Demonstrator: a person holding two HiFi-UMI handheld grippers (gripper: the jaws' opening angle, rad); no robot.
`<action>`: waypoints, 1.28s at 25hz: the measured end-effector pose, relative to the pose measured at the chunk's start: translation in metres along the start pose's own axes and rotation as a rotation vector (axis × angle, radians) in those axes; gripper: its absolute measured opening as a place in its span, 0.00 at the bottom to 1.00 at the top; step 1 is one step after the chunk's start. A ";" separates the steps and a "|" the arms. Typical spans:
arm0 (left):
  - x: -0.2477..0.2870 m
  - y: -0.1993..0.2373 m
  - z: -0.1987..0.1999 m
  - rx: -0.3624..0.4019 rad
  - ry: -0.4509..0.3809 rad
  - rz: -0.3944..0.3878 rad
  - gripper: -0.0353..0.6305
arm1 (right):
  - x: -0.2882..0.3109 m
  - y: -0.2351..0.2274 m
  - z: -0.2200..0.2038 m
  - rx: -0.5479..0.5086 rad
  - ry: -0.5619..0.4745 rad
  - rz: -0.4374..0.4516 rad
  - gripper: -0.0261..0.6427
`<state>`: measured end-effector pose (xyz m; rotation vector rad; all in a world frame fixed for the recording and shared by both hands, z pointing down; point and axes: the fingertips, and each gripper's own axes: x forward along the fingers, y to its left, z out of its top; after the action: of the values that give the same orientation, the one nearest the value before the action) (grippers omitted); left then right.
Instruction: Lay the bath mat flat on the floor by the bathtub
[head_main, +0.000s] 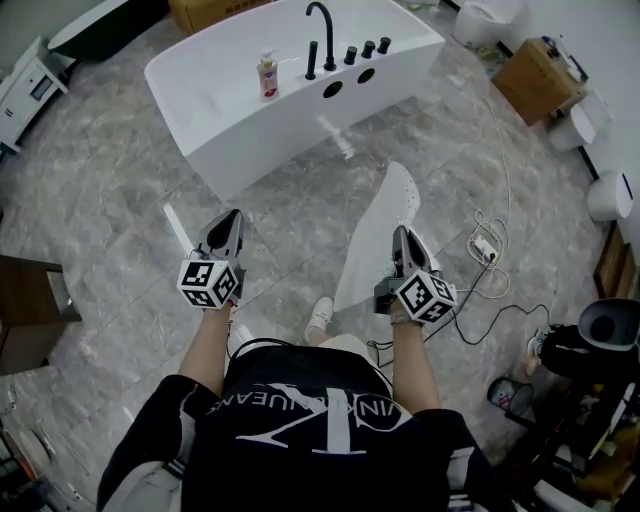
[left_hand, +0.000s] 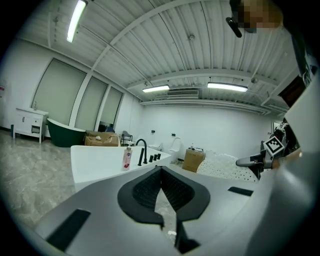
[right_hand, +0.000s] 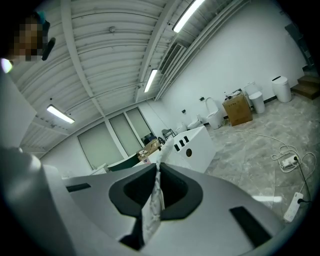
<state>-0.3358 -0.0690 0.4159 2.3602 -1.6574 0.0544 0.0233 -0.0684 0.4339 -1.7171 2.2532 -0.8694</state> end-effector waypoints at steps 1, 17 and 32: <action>0.010 -0.003 0.001 0.002 0.001 -0.002 0.07 | 0.006 -0.005 0.005 0.000 0.001 0.001 0.09; 0.185 -0.092 0.005 0.016 0.001 -0.127 0.07 | 0.076 -0.117 0.103 -0.026 -0.053 -0.047 0.09; 0.391 -0.167 0.008 0.014 0.036 -0.295 0.07 | 0.144 -0.233 0.180 -0.058 -0.053 -0.141 0.09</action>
<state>-0.0449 -0.3775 0.4461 2.5711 -1.2809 0.0527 0.2540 -0.3014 0.4442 -1.9212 2.1655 -0.7831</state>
